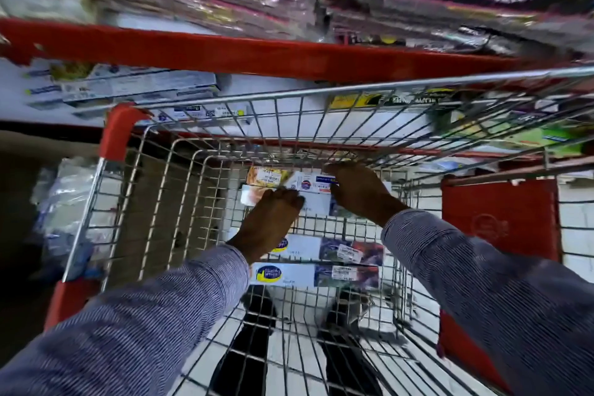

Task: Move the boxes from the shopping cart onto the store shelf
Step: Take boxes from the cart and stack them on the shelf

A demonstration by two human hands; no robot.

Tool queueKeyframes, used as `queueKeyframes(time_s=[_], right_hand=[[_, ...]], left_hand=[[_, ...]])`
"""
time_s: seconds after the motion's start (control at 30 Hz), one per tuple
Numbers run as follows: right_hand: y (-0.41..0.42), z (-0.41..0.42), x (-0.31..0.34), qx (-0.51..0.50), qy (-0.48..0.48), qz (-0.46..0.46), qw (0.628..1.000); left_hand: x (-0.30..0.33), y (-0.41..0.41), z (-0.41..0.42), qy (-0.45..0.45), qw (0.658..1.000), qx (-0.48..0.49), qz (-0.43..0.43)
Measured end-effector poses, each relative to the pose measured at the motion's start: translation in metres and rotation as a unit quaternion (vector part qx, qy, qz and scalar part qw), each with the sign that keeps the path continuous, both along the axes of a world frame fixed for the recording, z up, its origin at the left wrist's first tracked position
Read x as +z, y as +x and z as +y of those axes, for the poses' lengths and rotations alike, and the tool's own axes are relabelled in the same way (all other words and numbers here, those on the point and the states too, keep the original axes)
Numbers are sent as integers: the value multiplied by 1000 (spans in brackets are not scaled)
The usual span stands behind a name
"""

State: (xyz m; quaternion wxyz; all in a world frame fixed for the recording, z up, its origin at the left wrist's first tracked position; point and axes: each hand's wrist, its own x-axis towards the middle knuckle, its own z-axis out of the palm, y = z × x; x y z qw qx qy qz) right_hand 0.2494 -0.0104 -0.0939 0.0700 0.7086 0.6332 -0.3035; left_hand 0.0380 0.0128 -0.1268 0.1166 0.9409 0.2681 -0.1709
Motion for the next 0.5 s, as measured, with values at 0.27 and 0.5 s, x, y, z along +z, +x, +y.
queueKeyframes(time_s=[0.27, 0.5], right_hand=[[-2, 12, -9, 18, 15, 7, 1000], [-1, 13, -20, 102, 0, -3, 995]], left_hand=[[19, 16, 6, 25, 998, 42, 38], [14, 14, 5, -28, 997, 41, 50]])
